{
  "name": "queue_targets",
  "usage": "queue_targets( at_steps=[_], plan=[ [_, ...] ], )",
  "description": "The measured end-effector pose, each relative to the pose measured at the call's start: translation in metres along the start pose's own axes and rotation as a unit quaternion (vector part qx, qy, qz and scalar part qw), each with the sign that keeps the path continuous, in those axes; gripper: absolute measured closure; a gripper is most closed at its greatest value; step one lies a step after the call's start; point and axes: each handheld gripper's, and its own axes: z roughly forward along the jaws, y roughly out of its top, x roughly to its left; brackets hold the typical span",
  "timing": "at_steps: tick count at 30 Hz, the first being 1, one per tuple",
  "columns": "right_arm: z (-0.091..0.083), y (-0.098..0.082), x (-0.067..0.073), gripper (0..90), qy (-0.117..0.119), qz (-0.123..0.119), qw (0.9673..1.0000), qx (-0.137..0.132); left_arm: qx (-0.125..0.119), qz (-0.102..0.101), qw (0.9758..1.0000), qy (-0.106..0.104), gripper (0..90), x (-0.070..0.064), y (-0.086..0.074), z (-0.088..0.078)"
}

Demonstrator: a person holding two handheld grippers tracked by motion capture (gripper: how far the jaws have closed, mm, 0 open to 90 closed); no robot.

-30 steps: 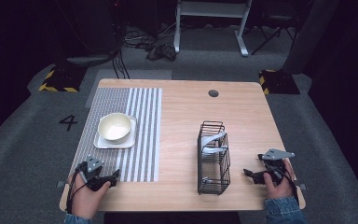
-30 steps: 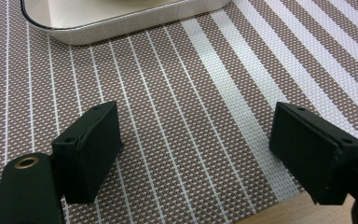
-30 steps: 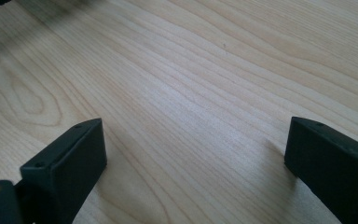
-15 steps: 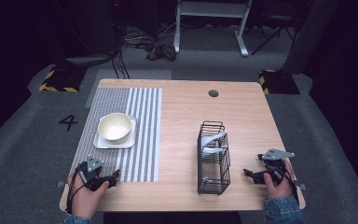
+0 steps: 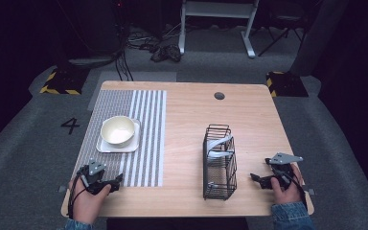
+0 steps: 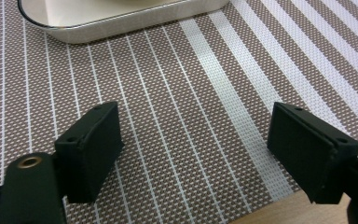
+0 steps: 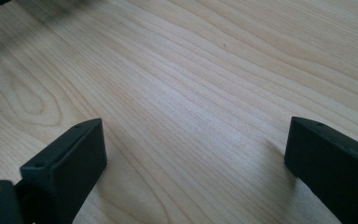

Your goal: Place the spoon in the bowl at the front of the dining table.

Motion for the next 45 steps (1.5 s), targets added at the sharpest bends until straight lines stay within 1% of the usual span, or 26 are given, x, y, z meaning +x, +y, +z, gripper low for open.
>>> queue_targets(
  at_steps=[1, 2, 3, 4, 6, 7, 9, 11, 14, 16, 20, 22, 24, 25, 26, 27, 28, 34, 36, 38, 40, 42, 45],
  plan=[
    [0.000, 0.000, 0.000, 5.4, 0.000, 0.000, 1.0000, 0.000, -0.008, 0.001, 1.0000, 0.000, 19.5, 0.000, 0.002, -0.003],
    [0.000, 0.000, 0.000, 5.4, 0.000, 0.000, 1.0000, 0.000, -0.008, 0.001, 1.0000, 0.000, 19.6, 0.000, 0.002, -0.003],
    [0.000, 0.000, 0.000, 5.4, 0.000, 0.000, 1.0000, 0.000, -0.020, 0.004, 0.9998, 0.000, 19.9, -0.001, 0.005, -0.008],
    [0.000, 0.000, 0.000, 5.4, 0.000, 0.000, 1.0000, 0.000, -0.020, 0.004, 0.9998, 0.000, 20.2, -0.001, 0.005, -0.008],
    [0.000, 0.000, 0.000, 5.4, 0.000, 0.000, 1.0000, 0.000, -0.034, 0.009, 0.9994, -0.001, 21.1, -0.003, 0.010, -0.016],
    [0.000, 0.000, 0.000, 5.4, 0.000, 0.000, 1.0000, 0.000, -0.034, 0.009, 0.9994, -0.001, 21.9, -0.003, 0.010, -0.016],
    [0.000, 0.000, 0.000, 5.4, 0.000, 0.000, 1.0000, 0.000, -0.051, 0.010, 0.9986, -0.004, 23.5, -0.007, 0.015, -0.024],
    [0.000, 0.000, 0.000, 5.4, 0.000, 0.000, 1.0000, 0.000, -0.054, 0.011, 0.9985, -0.006, 23.6, -0.008, 0.016, -0.026],
    [0.000, 0.000, 0.000, 5.4, 0.000, 0.000, 1.0000, 0.000, -0.068, 0.021, 0.9975, -0.006, 23.7, -0.013, 0.022, -0.036],
    [0.000, 0.000, 0.000, 5.4, 0.000, 0.000, 1.0000, 0.000, -0.071, 0.021, 0.9972, -0.006, 23.8, -0.014, 0.023, -0.038],
    [0.000, 0.000, 0.000, 5.4, 0.000, 0.000, 1.0000, 0.000, -0.089, 0.028, 0.9956, -0.009, 23.7, -0.017, 0.028, -0.045],
    [0.000, 0.000, 0.000, 5.4, 0.000, 0.000, 1.0000, 0.000, -0.105, 0.033, 0.9939, -0.011, 23.5, -0.019, 0.030, -0.051],
    [0.000, 0.000, 0.000, 5.4, 0.000, 0.000, 1.0000, 0.000, -0.114, 0.037, 0.9927, -0.011, 23.5, -0.021, 0.032, -0.054],
    [0.000, 0.000, 0.000, 5.4, 0.000, 0.000, 1.0000, 0.000, -0.114, 0.037, 0.9927, -0.011, 23.5, -0.021, 0.032, -0.054],
    [0.000, 0.000, 0.000, 5.4, 0.000, 0.000, 1.0000, 0.000, -0.125, 0.039, 0.9914, -0.010, 23.5, -0.022, 0.033, -0.057],
    [0.000, 0.000, 0.000, 5.4, 0.000, 0.000, 1.0000, 0.000, -0.125, 0.039, 0.9914, -0.010, 23.5, -0.022, 0.033, -0.057],
    [0.000, 0.000, 0.000, 5.4, 0.000, 0.000, 1.0000, 0.000, -0.135, 0.040, 0.9900, -0.009, 23.5, -0.023, 0.034, -0.059],
    [0.000, 0.000, 0.000, 5.4, 0.000, 0.000, 1.0000, 0.000, -0.145, 0.043, 0.9884, -0.015, 23.4, -0.026, 0.038, -0.066],
    [0.000, 0.000, 0.000, 5.4, 0.000, 0.000, 1.0000, 0.000, -0.152, 0.041, 0.9874, -0.017, 23.4, -0.028, 0.039, -0.067],
    [0.000, 0.000, 0.000, 5.4, 0.000, 0.000, 1.0000, 0.000, -0.153, 0.045, 0.9871, -0.017, 23.4, -0.028, 0.040, -0.069],
    [0.000, 0.000, 0.000, 5.4, 0.000, 0.000, 1.0000, 0.000, -0.158, 0.049, 0.9860, -0.020, 23.4, -0.030, 0.043, -0.070],
    [0.000, 0.000, 0.000, 5.4, 0.000, 0.000, 1.0000, 0.000, -0.159, 0.053, 0.9857, -0.020, 23.5, -0.030, 0.045, -0.070],
    [0.000, 0.000, 0.000, 5.4, 0.000, 0.000, 1.0000, 0.000, -0.161, 0.058, 0.9847, -0.031, 23.5, -0.036, 0.050, -0.067]
  ],
)
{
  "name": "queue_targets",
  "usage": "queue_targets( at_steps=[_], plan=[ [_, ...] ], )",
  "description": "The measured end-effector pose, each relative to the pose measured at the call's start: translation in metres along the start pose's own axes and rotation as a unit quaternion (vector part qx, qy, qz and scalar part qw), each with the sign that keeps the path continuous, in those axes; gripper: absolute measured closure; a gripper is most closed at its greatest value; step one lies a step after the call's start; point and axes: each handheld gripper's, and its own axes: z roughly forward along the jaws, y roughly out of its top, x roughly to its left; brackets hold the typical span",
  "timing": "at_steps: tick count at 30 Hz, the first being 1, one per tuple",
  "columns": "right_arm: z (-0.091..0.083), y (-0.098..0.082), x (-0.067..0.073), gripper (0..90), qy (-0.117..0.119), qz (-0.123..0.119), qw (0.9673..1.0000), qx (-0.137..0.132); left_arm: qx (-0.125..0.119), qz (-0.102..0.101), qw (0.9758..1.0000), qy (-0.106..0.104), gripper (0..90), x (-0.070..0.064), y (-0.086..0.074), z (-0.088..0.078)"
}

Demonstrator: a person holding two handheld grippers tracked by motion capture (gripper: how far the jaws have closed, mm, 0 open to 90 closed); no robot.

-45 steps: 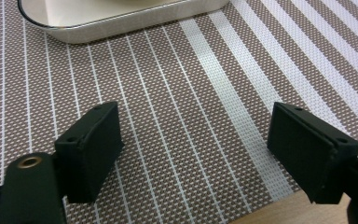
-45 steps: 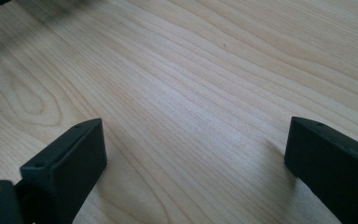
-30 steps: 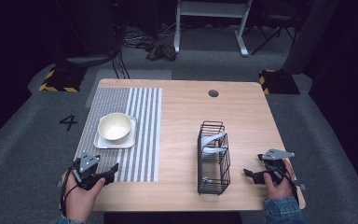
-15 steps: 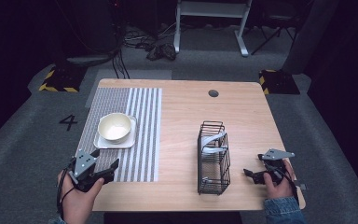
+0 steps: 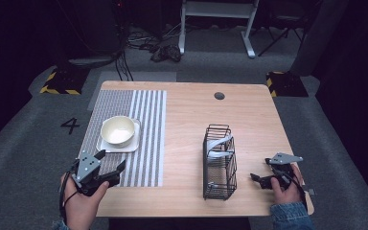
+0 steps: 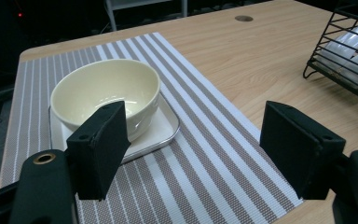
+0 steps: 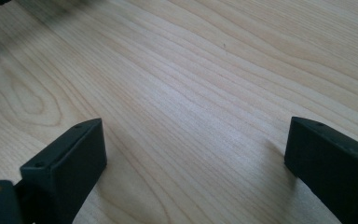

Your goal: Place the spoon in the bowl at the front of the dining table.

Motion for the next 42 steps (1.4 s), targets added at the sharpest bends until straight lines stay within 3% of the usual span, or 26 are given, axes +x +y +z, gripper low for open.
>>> queue_targets(
  at_steps=[12, 19, 22, 33, 34, 35, 36, 37, 42],
  plan=[
    [0.000, 0.000, 0.000, 5.4, 0.000, 0.000, 1.0000, 0.000, -0.015, 0.023, 0.9990, -0.037, 23.5, -0.016, 0.020, 0.015],
    [0.000, 0.000, 0.000, 5.4, 0.000, 0.000, 1.0000, 0.000, -0.021, 0.041, 0.9961, -0.075, 23.7, -0.033, 0.035, 0.026],
    [0.000, 0.000, 0.000, 5.4, 0.000, 0.000, 1.0000, 0.000, -0.020, 0.055, 0.9934, -0.099, 23.7, -0.045, 0.042, 0.033],
    [0.000, 0.000, 0.000, 5.4, 0.000, 0.000, 1.0000, 0.000, -0.027, 0.079, 0.9867, -0.139, 23.7, -0.076, 0.058, 0.046],
    [0.000, 0.000, 0.000, 5.4, 0.000, 0.000, 1.0000, 0.000, -0.030, 0.080, 0.9847, -0.152, 23.7, -0.083, 0.060, 0.049],
    [0.000, 0.000, 0.000, 5.4, 0.000, 0.000, 1.0000, 0.000, -0.030, 0.080, 0.9847, -0.152, 23.7, -0.083, 0.060, 0.049],
    [0.000, 0.000, 0.000, 5.4, 0.000, 0.000, 1.0000, 0.000, -0.034, 0.084, 0.9823, -0.164, 23.7, -0.090, 0.063, 0.052],
    [0.000, 0.000, 0.000, 5.4, 0.000, 0.000, 1.0000, 0.000, -0.034, 0.084, 0.9823, -0.164, 23.7, -0.090, 0.063, 0.052],
    [0.000, 0.000, 0.000, 5.4, 0.000, 0.000, 1.0000, 0.000, -0.042, 0.101, 0.9759, -0.189, 24.1, -0.103, 0.068, 0.057]
  ],
)
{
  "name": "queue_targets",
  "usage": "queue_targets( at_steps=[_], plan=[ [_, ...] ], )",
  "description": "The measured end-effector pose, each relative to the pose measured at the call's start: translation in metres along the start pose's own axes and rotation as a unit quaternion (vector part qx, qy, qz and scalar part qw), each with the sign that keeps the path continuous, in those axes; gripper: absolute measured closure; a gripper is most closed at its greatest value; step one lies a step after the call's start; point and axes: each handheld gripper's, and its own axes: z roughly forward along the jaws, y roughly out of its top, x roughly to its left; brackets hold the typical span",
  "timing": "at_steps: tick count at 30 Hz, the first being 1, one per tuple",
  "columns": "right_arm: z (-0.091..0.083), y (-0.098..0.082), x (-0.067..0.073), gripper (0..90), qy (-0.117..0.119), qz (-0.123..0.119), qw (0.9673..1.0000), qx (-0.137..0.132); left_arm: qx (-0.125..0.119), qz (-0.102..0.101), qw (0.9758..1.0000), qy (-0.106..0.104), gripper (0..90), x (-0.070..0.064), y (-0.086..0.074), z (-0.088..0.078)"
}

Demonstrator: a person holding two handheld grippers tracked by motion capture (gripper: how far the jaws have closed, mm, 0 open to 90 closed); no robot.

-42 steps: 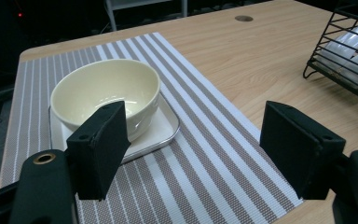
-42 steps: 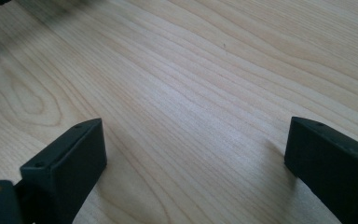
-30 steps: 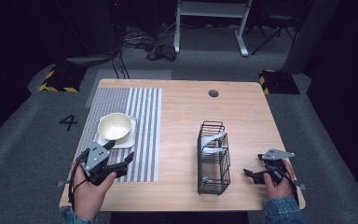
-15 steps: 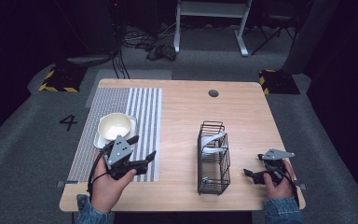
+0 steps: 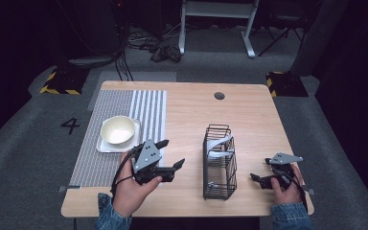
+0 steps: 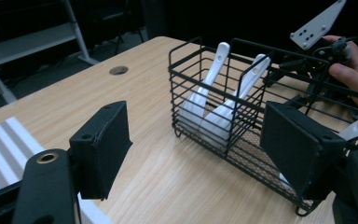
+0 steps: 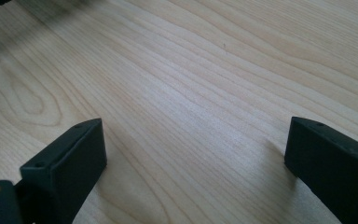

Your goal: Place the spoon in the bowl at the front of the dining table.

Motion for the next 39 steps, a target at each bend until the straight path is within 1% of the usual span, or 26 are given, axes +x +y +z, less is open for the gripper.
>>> queue_targets(
  at_steps=[1, 2, 5, 9, 13, 15, 16, 17, 18, 19, 20, 21, 23, 24, 25, 26, 27, 28, 29, 31, 32, 34, 35, 36, 37, 39],
  plan=[
    [0.000, 0.000, 0.000, 5.4, 0.000, 0.000, 1.0000, 0.000, -0.001, 0.010, 0.9999, -0.006, 24.1, -0.001, 0.001, 0.002],
    [0.000, 0.000, 0.000, 5.4, 0.000, 0.000, 1.0000, 0.000, -0.001, 0.010, 0.9999, -0.006, 24.2, -0.001, 0.001, 0.002],
    [0.000, 0.000, 0.000, 5.4, 0.000, 0.000, 1.0000, 0.000, -0.008, 0.016, 0.9994, -0.028, 24.2, -0.005, 0.003, 0.006],
    [0.000, 0.000, 0.000, 5.4, 0.000, 0.000, 1.0000, 0.000, -0.012, 0.027, 0.9980, -0.056, 24.2, -0.015, 0.005, 0.013],
    [0.000, 0.000, 0.000, 5.4, 0.000, 0.000, 1.0000, 0.000, -0.014, 0.032, 0.9955, -0.088, 24.2, -0.027, 0.007, 0.019],
    [0.000, 0.000, 0.000, 5.4, 0.000, 0.000, 1.0000, 0.000, -0.012, 0.043, 0.9937, -0.103, 24.3, -0.037, 0.008, 0.024],
    [0.000, 0.000, 0.000, 5.4, 0.000, 0.000, 1.0000, 0.000, -0.012, 0.043, 0.9937, -0.103, 24.5, -0.037, 0.008, 0.024],
    [0.000, 0.000, 0.000, 5.4, 0.000, 0.000, 1.0000, 0.000, -0.011, 0.043, 0.9921, -0.117, 25.0, -0.043, 0.008, 0.027],
    [0.000, 0.000, 0.000, 5.4, 0.000, 0.000, 1.0000, 0.000, -0.011, 0.043, 0.9921, -0.117, 25.5, -0.043, 0.008, 0.027],
    [0.000, 0.000, 0.000, 5.4, 0.000, 0.000, 1.0000, 0.000, -0.013, 0.043, 0.9903, -0.131, 26.1, -0.046, 0.008, 0.029],
    [0.000, 0.000, 0.000, 5.4, 0.000, 0.000, 1.0000, 0.000, -0.013, 0.042, 0.9896, -0.137, 26.8, -0.048, 0.009, 0.029],
    [0.000, 0.000, 0.000, 5.4, 0.000, 0.000, 1.0000, 0.000, -0.013, 0.042, 0.9896, -0.137, 27.4, -0.048, 0.009, 0.029],
    [0.000, 0.000, 0.000, 5.4, 0.000, 0.000, 1.0000, 0.000, -0.016, 0.040, 0.9880, -0.148, 27.8, -0.051, 0.008, 0.030],
    [0.000, 0.000, 0.000, 5.4, 0.000, 0.000, 1.0000, 0.000, -0.018, 0.040, 0.9866, -0.157, 28.5, -0.053, 0.009, 0.030],
    [0.000, 0.000, 0.000, 5.4, 0.000, 0.000, 1.0000, 0.000, -0.021, 0.044, 0.9840, -0.171, 33.9, -0.056, 0.009, 0.030],
    [0.000, 0.000, 0.000, 5.4, 0.000, 0.000, 1.0000, 0.000, -0.021, 0.044, 0.9840, -0.171, 38.4, -0.056, 0.009, 0.030],
    [0.000, 0.000, 0.000, 5.4, 0.000, 0.000, 1.0000, 0.000, -0.022, 0.050, 0.9821, -0.180, 38.4, -0.058, 0.009, 0.030],
    [0.000, 0.000, 0.000, 5.4, 0.000, 0.000, 1.0000, 0.000, -0.022, 0.057, 0.9801, -0.189, 43.6, -0.060, 0.009, 0.032],
    [0.000, 0.000, 0.000, 5.4, 0.000, 0.000, 1.0000, 0.000, -0.022, 0.057, 0.9801, -0.189, 47.9, -0.060, 0.009, 0.032],
    [0.000, 0.000, 0.000, 5.4, 0.000, 0.000, 1.0000, 0.000, -0.013, 0.063, 0.9799, -0.189, 49.7, -0.061, 0.007, 0.036],
    [0.000, 0.000, 0.000, 5.4, 0.000, 0.000, 1.0000, 0.000, -0.010, 0.065, 0.9797, -0.189, 56.2, -0.061, 0.006, 0.037],
    [0.000, 0.000, 0.000, 5.4, 0.000, 0.000, 1.0000, 0.000, -0.006, 0.064, 0.9781, -0.198, 62.1, -0.060, 0.004, 0.040],
    [0.000, 0.000, 0.000, 5.4, 0.000, 0.000, 1.0000, 0.000, -0.006, 0.064, 0.9781, -0.198, 65.6, -0.060, 0.004, 0.040],
    [0.000, 0.000, 0.000, 5.4, 0.000, 0.000, 1.0000, 0.000, -0.007, 0.058, 0.9775, -0.203, 65.6, -0.059, 0.004, 0.040],
    [0.000, 0.000, 0.000, 5.4, 0.000, 0.000, 1.0000, 0.000, -0.009, 0.056, 0.9773, -0.204, 71.5, -0.056, 0.004, 0.042],
    [0.000, 0.000, 0.000, 5.4, 0.000, 0.000, 1.0000, 0.000, -0.005, 0.058, 0.9778, -0.201, 78.1, -0.055, 0.006, 0.042]
  ],
)
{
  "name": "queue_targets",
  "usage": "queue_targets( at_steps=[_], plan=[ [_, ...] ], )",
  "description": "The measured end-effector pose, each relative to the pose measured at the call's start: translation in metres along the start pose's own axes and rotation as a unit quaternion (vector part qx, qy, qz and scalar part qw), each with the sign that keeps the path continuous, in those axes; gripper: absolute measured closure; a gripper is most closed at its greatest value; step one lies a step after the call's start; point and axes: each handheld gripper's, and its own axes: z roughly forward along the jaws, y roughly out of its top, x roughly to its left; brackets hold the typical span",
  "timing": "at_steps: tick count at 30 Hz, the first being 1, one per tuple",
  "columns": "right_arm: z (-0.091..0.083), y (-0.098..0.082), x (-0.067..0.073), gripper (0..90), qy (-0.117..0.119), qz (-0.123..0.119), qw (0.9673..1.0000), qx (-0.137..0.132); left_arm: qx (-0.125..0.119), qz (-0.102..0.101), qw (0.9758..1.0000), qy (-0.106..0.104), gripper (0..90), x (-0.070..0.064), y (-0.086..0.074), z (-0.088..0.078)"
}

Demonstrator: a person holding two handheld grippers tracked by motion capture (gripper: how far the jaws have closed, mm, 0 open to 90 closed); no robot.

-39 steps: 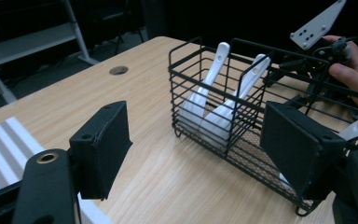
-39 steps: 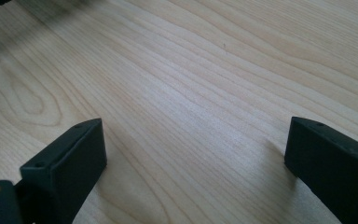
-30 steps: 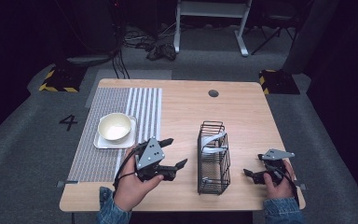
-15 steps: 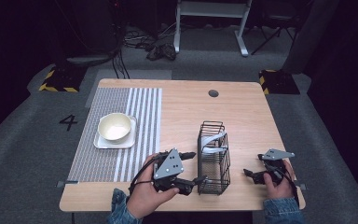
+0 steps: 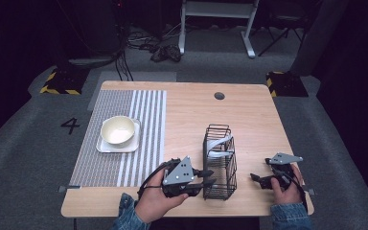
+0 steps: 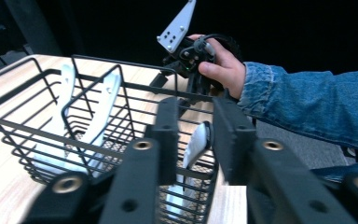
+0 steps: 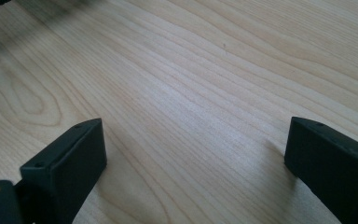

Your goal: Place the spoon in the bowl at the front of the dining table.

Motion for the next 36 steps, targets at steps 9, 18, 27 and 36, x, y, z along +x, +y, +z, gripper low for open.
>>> queue_targets(
  at_steps=[9, 18, 27, 36],
  plan=[
    [0.000, 0.000, 0.000, 5.4, 0.000, 0.000, 1.0000, 0.000, 0.015, 0.002, 0.9999, 0.004, 79.6, 0.011, 0.001, 0.014],
    [0.000, 0.000, 0.000, 5.4, -0.001, 0.001, 1.0000, 0.000, 0.015, 0.010, 0.9998, 0.010, 83.2, 0.016, -0.009, 0.024],
    [0.000, 0.000, 0.000, 5.4, 0.000, 0.000, 1.0000, 0.000, 0.002, 0.019, 0.9998, 0.010, 84.4, 0.019, -0.013, 0.025],
    [0.000, 0.000, 0.000, 5.4, -0.001, 0.001, 1.0000, 0.000, 0.010, 0.016, 0.9998, 0.008, 84.7, 0.021, -0.009, 0.027]
  ],
)
